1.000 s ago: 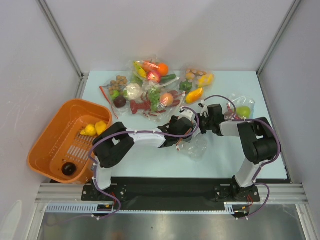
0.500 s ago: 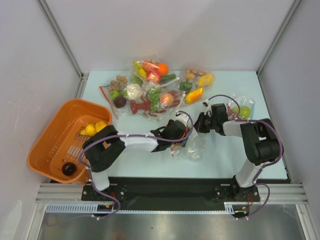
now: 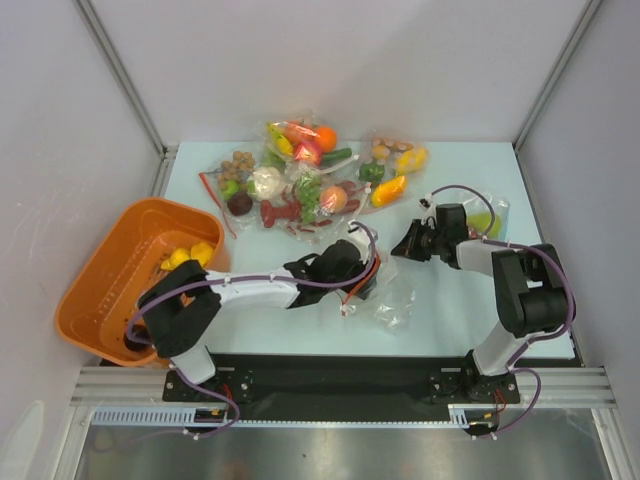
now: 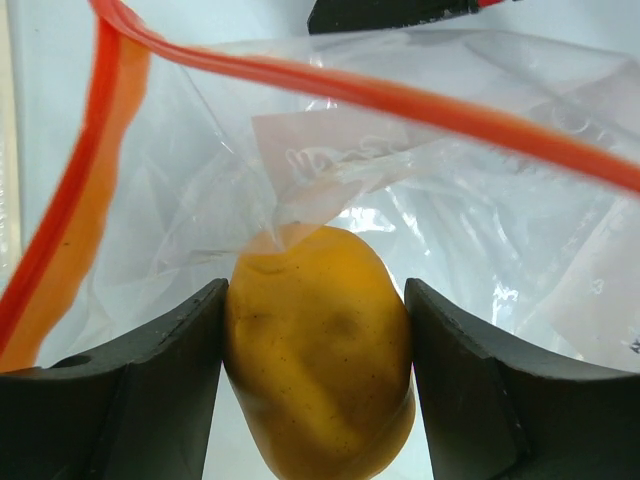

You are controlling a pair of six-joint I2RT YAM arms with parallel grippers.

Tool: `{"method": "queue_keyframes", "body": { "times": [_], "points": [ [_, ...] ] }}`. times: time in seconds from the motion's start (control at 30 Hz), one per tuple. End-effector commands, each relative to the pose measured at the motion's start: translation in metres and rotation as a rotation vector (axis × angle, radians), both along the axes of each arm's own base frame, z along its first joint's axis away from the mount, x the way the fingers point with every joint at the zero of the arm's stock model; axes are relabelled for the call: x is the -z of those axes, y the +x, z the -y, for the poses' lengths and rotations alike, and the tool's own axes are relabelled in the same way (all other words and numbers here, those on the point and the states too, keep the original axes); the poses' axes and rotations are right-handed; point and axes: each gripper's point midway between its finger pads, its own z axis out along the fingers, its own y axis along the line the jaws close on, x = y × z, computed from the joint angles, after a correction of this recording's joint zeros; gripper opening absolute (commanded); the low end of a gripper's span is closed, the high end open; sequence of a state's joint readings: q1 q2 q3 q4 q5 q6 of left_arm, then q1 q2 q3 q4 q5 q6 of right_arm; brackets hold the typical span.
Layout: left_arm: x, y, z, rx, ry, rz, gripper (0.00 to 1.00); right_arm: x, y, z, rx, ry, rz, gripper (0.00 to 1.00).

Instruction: Open the zip-top bag and remove the fake food

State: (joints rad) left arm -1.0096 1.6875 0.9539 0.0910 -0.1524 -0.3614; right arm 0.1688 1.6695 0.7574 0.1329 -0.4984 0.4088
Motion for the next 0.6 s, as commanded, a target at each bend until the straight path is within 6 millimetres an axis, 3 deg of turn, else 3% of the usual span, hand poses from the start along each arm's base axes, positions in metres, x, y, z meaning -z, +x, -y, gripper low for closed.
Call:
{"method": "queue_keyframes", "body": {
  "times": [0.0,0.17,0.33,0.47,0.57],
  "points": [
    [-0.050,-0.007,0.000,0.039,-0.099,0.067,0.40,-0.012,0.007,0.010,0.017,-0.019,0.052,0.00],
    [-0.079,-0.009,-0.012,0.029,-0.147,0.124,0.41,-0.016,0.007,0.016,0.028,-0.019,0.059,0.00],
    [-0.068,-0.003,-0.023,-0.002,-0.078,0.126,0.41,-0.040,-0.005,0.015,0.011,0.017,0.096,0.00],
    [-0.052,0.005,-0.037,-0.065,-0.005,0.128,0.40,-0.055,-0.028,0.017,0.005,0.032,0.111,0.14],
    [-0.053,0.007,-0.041,-0.079,0.003,0.136,0.40,-0.070,-0.039,0.019,0.001,0.026,0.155,0.25]
  ]
}}
